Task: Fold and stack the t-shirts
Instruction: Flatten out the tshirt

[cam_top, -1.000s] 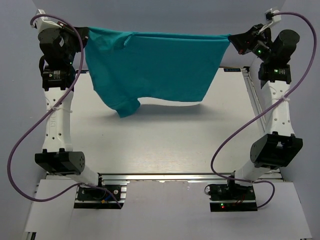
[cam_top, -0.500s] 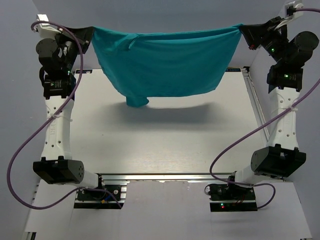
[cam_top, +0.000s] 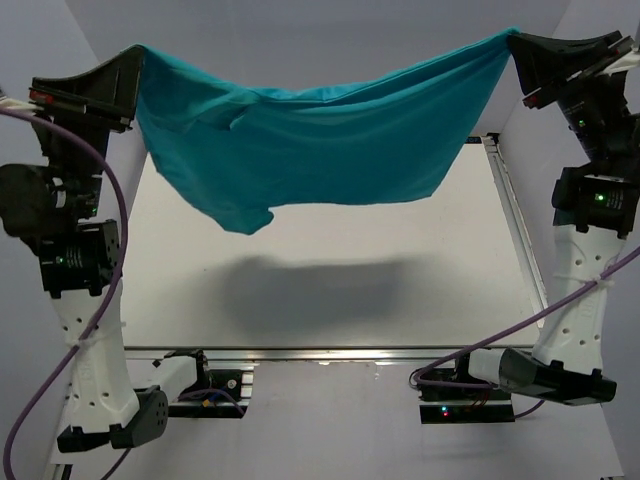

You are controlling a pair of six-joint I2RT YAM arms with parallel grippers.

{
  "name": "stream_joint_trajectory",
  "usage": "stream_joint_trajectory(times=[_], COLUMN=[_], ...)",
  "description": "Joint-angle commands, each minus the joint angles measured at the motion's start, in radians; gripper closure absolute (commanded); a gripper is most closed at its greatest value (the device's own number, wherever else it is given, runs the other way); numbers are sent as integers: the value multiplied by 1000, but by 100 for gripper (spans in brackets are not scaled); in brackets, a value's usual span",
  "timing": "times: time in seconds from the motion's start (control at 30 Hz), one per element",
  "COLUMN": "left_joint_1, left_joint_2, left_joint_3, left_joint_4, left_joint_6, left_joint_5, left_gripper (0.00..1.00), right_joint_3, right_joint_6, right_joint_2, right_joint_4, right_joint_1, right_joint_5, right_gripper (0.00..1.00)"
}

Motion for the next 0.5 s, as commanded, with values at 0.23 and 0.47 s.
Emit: stream_joint_trajectory(times=[0.23, 0.47], left_joint_1=[7, 7], left_joint_2=[0, 107], left_joint_3=[-184, -514], left_joint_4=[-80, 112], left_joint_6=[-56, -68], left_joint_5=[-104, -64], left_gripper=[100, 100], right_joint_3=[-182, -515], right_joint_6=[33, 13], right_joint_2=[-14, 38], right_joint_4=[-53, 51], right_joint_1=[-4, 45], right_joint_5=[134, 161], right_gripper=[100, 100])
